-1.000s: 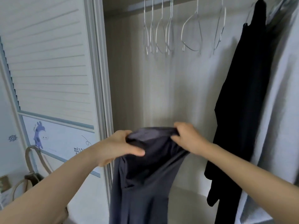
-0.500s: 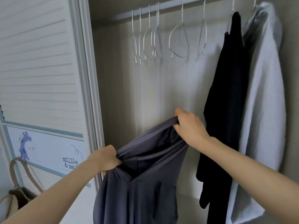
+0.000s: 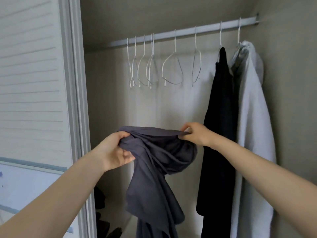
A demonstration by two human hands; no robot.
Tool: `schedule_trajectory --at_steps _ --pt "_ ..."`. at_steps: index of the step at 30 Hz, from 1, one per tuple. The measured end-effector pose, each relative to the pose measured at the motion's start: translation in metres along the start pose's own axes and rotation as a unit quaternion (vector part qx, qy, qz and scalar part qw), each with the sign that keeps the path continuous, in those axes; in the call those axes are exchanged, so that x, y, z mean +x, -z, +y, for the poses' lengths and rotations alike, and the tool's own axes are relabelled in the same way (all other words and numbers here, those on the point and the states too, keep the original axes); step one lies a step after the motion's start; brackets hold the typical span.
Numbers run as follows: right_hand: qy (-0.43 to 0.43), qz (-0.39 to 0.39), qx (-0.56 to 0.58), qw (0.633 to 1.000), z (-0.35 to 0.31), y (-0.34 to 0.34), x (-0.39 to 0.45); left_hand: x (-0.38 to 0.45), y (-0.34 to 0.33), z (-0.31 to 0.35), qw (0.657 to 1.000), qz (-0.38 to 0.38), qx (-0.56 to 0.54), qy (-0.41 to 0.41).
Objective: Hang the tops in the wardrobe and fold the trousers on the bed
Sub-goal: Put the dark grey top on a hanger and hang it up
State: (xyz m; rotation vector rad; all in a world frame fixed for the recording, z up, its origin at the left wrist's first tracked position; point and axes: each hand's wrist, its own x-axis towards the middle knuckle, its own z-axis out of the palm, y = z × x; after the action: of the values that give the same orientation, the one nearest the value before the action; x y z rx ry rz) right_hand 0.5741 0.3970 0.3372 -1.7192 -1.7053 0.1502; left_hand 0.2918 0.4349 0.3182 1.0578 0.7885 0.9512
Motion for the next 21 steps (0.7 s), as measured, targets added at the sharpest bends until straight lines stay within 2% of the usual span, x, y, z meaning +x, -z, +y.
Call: schedule_trajectory --at_steps 2,5,7,10,12,14,16,18,21 --pt "-0.009 0.030 0.061 0.998 -0.002 0.024 0.007 0.003 -0.003 0.011 0.999 0.027 -0.001 -0.019" --pt "-0.050 0.062 0.160 0.984 -0.009 0.064 0.023 0.008 -0.012 0.021 0.999 0.028 0.034 -0.019" --pt "-0.053 0.103 0.244 0.963 -0.021 0.088 0.035 0.011 -0.021 0.025 0.998 0.024 0.043 -0.030" --pt "-0.056 0.208 0.310 0.926 -0.046 0.119 0.053 0.014 -0.030 0.031 0.998 0.013 0.039 -0.046" --pt "-0.047 0.245 0.356 0.901 -0.062 0.139 0.063 0.016 -0.028 0.038 0.996 -0.005 0.077 -0.045" --pt "-0.043 0.266 0.352 0.896 -0.081 0.156 0.070 0.016 -0.024 0.042 0.992 -0.026 0.122 -0.021" --pt "-0.060 0.268 0.319 0.907 -0.097 0.167 0.080 0.015 -0.020 0.043 0.990 -0.055 0.127 -0.001" --pt "-0.088 0.245 0.261 0.929 -0.107 0.170 0.090 0.015 -0.017 0.041 0.992 -0.068 0.102 -0.009" --pt "-0.128 0.195 0.141 0.962 -0.112 0.163 0.102 0.017 -0.013 0.038 0.997 -0.046 0.053 -0.041"
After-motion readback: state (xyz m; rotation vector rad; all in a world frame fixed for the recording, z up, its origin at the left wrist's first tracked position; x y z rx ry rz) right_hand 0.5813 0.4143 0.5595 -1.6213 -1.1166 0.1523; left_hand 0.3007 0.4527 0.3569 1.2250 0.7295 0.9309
